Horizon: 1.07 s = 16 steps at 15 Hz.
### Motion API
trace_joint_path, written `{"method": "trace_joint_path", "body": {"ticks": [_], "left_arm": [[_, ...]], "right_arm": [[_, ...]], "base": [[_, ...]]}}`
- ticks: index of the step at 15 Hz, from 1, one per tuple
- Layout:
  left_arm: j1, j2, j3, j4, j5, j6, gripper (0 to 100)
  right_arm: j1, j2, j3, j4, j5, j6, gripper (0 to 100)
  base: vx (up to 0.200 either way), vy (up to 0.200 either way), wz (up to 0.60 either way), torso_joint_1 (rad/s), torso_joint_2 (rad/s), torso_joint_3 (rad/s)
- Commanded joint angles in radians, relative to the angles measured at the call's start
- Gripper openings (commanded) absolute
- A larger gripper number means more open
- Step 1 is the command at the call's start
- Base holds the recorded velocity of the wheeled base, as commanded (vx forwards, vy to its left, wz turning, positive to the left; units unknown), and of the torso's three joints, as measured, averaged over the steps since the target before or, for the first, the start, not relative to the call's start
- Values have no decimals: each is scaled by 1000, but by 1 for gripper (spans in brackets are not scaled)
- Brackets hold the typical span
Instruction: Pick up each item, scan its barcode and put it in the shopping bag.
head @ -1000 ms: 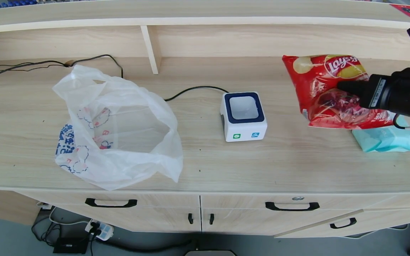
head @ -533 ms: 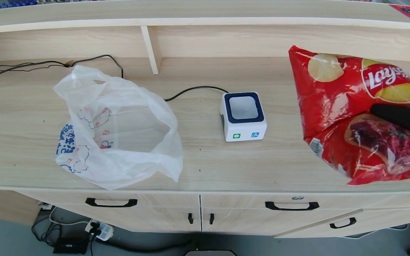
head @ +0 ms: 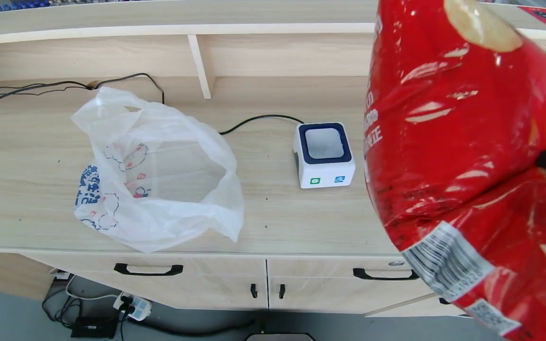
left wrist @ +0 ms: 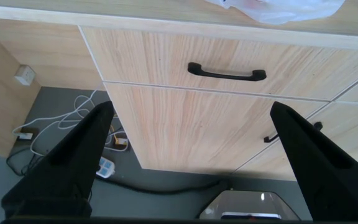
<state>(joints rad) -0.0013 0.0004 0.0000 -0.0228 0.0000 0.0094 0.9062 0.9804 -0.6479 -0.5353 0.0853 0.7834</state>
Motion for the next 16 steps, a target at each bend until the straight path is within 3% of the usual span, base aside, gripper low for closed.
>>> {"method": "trace_joint_path", "body": {"ticks": [1, 4, 8, 11, 16], "left_arm": [[0, 1, 0, 0, 0, 0, 100], [0, 1, 0, 0, 0, 0, 100], [0, 1, 0, 0, 0, 0, 100], [0, 1, 0, 0, 0, 0, 100], [0, 1, 0, 0, 0, 0, 100]], "right_arm": [[123, 53, 28, -87, 11, 88, 0], [261, 61, 119, -120, 33, 132, 0], [266, 67, 128, -120, 33, 247, 0], [154, 123, 125, -130, 60, 399, 0], [0, 187, 151, -399, 200, 560, 0]], "base": [[0, 0, 0, 0, 0, 0], [0, 0, 0, 0, 0, 0], [0, 0, 0, 0, 0, 0], [0, 0, 0, 0, 0, 0], [0, 0, 0, 0, 0, 0]]}}
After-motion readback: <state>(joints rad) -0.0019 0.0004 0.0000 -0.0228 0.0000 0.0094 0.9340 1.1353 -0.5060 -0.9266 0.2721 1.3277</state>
